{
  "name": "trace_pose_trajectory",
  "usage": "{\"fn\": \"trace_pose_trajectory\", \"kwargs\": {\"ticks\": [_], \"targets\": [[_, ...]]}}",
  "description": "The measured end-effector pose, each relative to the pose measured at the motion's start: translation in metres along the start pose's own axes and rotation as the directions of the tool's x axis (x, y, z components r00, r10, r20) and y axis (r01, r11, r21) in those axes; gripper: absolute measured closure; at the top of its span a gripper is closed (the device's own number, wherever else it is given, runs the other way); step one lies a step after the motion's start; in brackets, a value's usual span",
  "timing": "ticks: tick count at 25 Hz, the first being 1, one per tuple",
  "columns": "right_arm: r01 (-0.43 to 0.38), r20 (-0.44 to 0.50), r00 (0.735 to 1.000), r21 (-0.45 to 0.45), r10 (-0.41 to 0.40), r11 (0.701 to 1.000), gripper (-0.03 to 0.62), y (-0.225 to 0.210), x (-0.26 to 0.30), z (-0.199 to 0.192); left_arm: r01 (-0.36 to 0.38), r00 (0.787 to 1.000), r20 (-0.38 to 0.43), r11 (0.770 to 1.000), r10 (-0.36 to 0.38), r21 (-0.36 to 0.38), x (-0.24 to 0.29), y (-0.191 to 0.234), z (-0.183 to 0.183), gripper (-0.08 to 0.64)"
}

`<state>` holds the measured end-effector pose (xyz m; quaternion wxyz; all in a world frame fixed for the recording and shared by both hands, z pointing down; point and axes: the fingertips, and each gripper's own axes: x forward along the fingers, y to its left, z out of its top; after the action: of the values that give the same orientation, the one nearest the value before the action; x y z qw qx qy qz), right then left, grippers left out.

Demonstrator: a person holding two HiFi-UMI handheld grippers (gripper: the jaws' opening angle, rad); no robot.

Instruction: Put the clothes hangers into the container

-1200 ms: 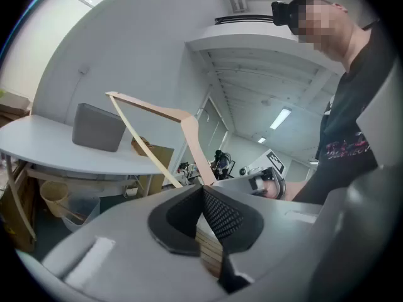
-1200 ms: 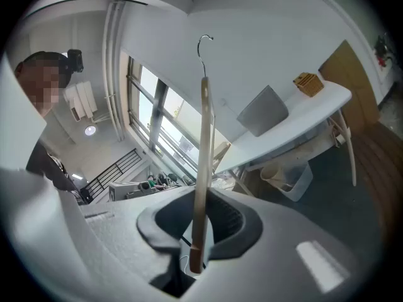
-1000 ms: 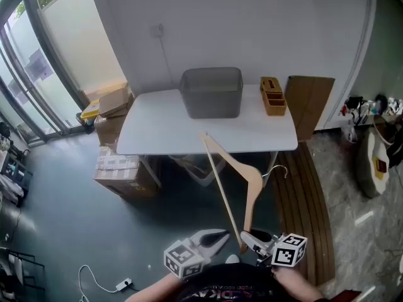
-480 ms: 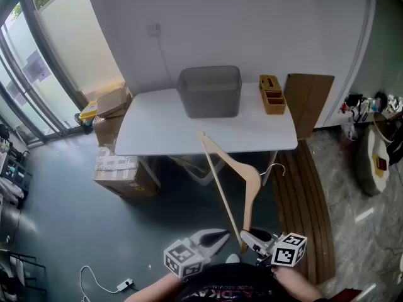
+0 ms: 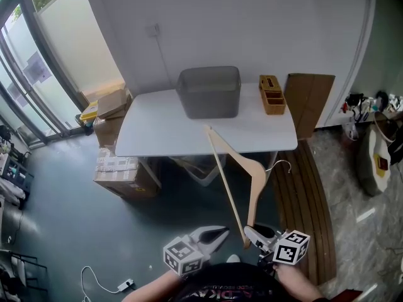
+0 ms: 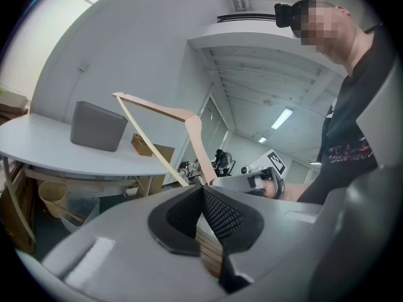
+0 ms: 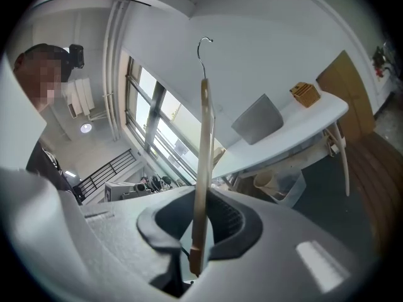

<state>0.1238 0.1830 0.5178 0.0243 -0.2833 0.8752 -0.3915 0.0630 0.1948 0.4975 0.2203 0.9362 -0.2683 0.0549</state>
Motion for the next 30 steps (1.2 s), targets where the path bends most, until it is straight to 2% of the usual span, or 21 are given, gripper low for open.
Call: {"fn": "trace_pose_trajectory", "kwargs": {"ticks": [13, 20, 25, 30], "targets": [[0.028, 0.041, 0.999, -0.099, -0.024, 0.995, 0.535, -0.022, -0.024, 0.042, 0.011, 1.000, 0.006, 1.000, -0.011, 0.017, 0.030, -0.001, 0.026, 0.558], [0.030, 0.050, 0.998, -0.117, -0.025, 0.993, 0.535, -0.035, -0.029, 0.060, 0.005, 1.000, 0.023, 0.999, -0.005, 0.040, 0.053, 0.004, 0.045, 0.558], [0.038, 0.055, 0.998, -0.115, -0.032, 0.993, 0.535, -0.039, -0.027, 0.061, 0.000, 0.999, 0.050, 1.000, -0.001, 0.016, 0.063, 0.008, 0.054, 0.558], [0.050, 0.067, 0.997, -0.131, -0.042, 0.990, 0.535, -0.046, -0.007, 0.080, -0.008, 0.995, 0.101, 1.000, 0.011, -0.025, 0.067, 0.035, 0.073, 0.558]]}}
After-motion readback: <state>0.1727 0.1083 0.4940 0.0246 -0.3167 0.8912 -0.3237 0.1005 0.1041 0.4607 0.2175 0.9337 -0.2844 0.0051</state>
